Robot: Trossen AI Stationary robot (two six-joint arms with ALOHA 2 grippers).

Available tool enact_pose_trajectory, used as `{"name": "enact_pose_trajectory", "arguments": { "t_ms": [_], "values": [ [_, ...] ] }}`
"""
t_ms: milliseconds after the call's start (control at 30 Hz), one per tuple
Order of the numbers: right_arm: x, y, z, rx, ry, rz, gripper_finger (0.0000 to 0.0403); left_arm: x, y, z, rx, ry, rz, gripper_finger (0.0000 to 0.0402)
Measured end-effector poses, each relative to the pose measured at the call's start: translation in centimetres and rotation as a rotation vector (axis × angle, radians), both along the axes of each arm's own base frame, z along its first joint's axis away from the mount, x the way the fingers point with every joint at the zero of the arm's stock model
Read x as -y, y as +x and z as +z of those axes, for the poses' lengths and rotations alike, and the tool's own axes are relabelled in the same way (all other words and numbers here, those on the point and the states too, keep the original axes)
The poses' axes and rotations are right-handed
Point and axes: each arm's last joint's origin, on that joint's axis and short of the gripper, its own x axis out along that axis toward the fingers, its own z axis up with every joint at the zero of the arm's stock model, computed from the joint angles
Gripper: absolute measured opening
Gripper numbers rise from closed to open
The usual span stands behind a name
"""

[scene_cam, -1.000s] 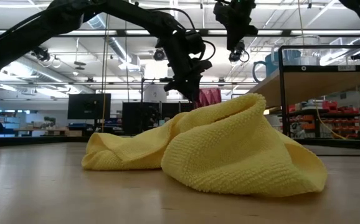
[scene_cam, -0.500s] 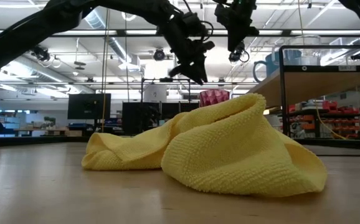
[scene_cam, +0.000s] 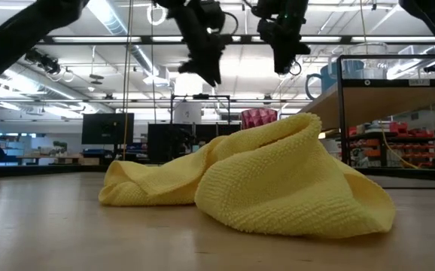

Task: Stack small to large cups/mugs on shelf
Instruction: Put the red cup on the shelf

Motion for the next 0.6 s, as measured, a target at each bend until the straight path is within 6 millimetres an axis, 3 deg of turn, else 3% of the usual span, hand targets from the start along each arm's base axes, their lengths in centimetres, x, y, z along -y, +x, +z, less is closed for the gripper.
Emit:
{"name": "enact_pose_trajectory", "arguments": {
  "t_ms": [200, 433, 600],
  "values": [
    [0.7, 1.6, -1.9, -0.039, 0.043, 0.035, 0.0059, 1.5, -3.3, 3.3, -0.063, 0.07, 0.02, 0.009],
    [1.6, 2.7, -3.7, -0.08, 0.074, 0.03, 0.011, 2.6, -6.5, 5.4, -0.165, 0.115, 0.083, 0.0091],
    [2.1, 3.4, -4.9, -0.108, 0.091, 0.008, 0.0123, 3.1, -8.2, 6.4, -0.192, 0.116, 0.105, 0.0083]
  ]
}}
